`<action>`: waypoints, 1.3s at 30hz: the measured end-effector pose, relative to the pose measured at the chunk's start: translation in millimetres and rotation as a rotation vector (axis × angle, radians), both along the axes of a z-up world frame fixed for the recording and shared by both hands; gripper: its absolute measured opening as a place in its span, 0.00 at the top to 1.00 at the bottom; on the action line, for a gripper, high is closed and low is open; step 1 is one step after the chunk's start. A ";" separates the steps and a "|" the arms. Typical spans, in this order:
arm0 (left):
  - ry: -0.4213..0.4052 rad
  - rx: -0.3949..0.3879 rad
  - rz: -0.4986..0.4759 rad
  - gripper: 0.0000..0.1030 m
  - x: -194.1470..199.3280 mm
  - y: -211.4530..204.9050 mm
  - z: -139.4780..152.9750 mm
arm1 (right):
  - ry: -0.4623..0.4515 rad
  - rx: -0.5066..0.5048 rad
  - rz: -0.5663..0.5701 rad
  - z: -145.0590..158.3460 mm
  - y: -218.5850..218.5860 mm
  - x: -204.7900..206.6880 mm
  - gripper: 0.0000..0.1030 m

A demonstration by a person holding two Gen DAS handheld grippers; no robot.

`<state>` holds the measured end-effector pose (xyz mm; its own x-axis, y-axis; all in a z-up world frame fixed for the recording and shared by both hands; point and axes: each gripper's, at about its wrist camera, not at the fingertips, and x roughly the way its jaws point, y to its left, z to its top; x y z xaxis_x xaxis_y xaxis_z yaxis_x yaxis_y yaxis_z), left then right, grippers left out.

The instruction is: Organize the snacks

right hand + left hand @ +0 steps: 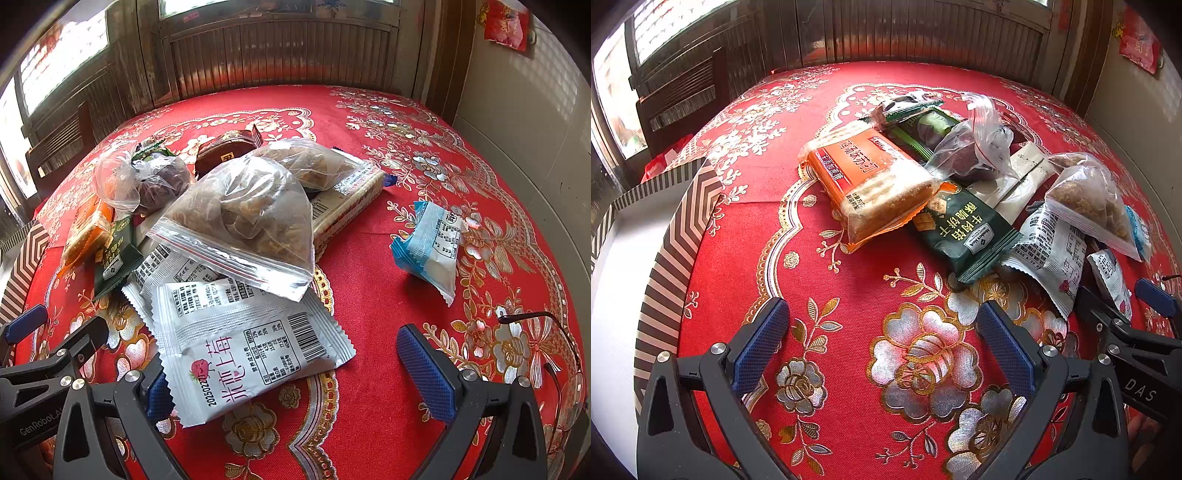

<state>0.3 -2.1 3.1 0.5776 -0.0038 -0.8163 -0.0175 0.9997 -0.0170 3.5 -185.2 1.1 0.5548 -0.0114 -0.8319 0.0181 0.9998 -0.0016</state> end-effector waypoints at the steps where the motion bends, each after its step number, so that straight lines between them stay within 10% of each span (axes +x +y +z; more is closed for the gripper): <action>1: 0.000 0.000 0.000 0.00 0.0 0.0 0.1 | -0.001 0.000 0.000 -0.1 0.1 0.1 0.00; 39: -0.082 -0.053 0.037 0.03 -34.3 35.9 69.9 | -0.113 0.100 0.145 82.7 18.7 -51.0 0.05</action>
<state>-34.0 33.8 73.0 0.6431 -0.0228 -0.7655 -0.0508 0.9961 -0.0724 -47.5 -166.4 83.8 0.6341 0.1553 -0.7575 -0.1318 0.9870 0.0920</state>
